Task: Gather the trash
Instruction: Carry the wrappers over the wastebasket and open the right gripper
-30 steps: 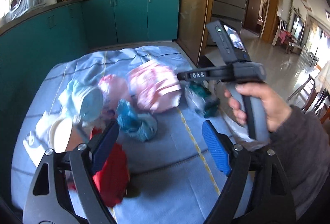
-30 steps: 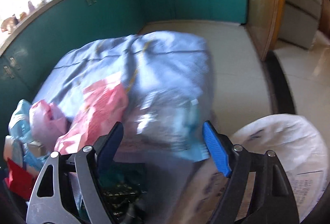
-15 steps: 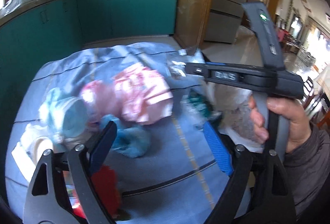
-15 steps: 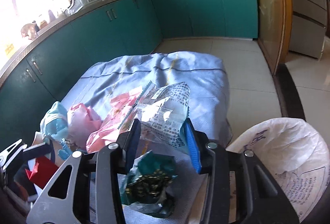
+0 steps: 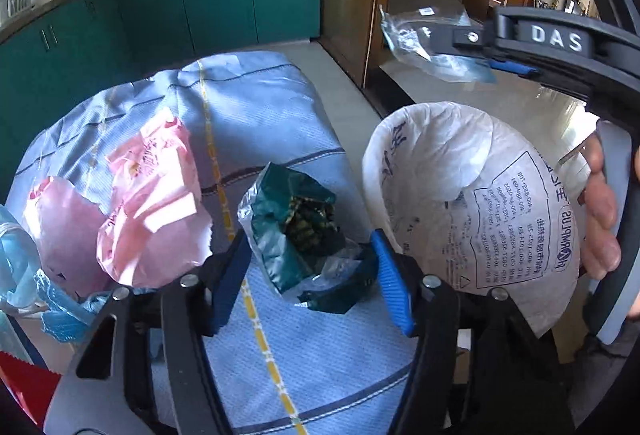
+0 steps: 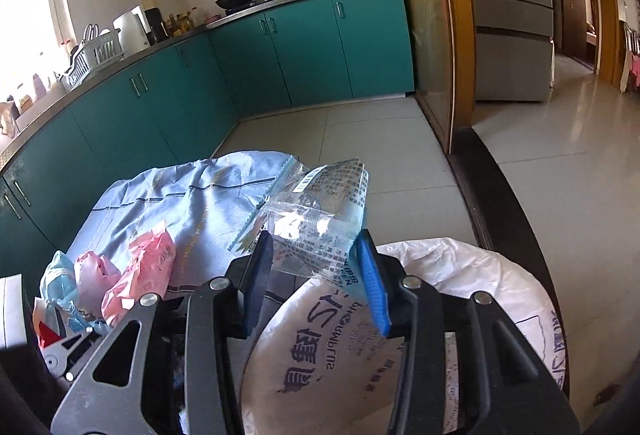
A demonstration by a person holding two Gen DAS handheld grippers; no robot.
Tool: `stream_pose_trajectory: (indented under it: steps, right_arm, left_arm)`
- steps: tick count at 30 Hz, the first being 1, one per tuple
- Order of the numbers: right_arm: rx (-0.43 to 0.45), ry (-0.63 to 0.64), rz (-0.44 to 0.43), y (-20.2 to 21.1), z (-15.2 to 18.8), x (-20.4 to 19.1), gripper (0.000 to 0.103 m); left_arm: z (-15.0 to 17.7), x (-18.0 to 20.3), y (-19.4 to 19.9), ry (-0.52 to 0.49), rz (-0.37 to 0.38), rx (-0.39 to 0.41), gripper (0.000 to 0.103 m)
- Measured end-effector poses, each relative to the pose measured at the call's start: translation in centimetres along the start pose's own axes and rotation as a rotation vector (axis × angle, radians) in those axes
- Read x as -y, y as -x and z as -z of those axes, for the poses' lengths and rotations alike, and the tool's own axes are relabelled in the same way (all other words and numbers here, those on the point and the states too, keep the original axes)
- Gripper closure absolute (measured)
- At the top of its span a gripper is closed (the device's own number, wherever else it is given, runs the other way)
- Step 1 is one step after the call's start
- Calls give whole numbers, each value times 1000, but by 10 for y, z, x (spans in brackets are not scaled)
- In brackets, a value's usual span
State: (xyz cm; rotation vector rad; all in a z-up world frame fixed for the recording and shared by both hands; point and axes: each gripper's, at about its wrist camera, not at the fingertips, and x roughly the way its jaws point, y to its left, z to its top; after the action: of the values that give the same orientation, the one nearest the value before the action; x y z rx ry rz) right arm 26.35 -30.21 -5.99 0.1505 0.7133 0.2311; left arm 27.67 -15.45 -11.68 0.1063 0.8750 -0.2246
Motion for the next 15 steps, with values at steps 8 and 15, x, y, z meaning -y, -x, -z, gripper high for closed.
stream_pose_trajectory:
  steps: [8, 15]
  right_arm:
    - [-10, 32, 54, 15, 12, 26, 59]
    - [-121, -95, 155, 13, 44, 78, 40]
  left_arm:
    - [4, -19, 60, 75, 28, 144, 49]
    - [-9, -1, 80, 31, 119, 195, 49]
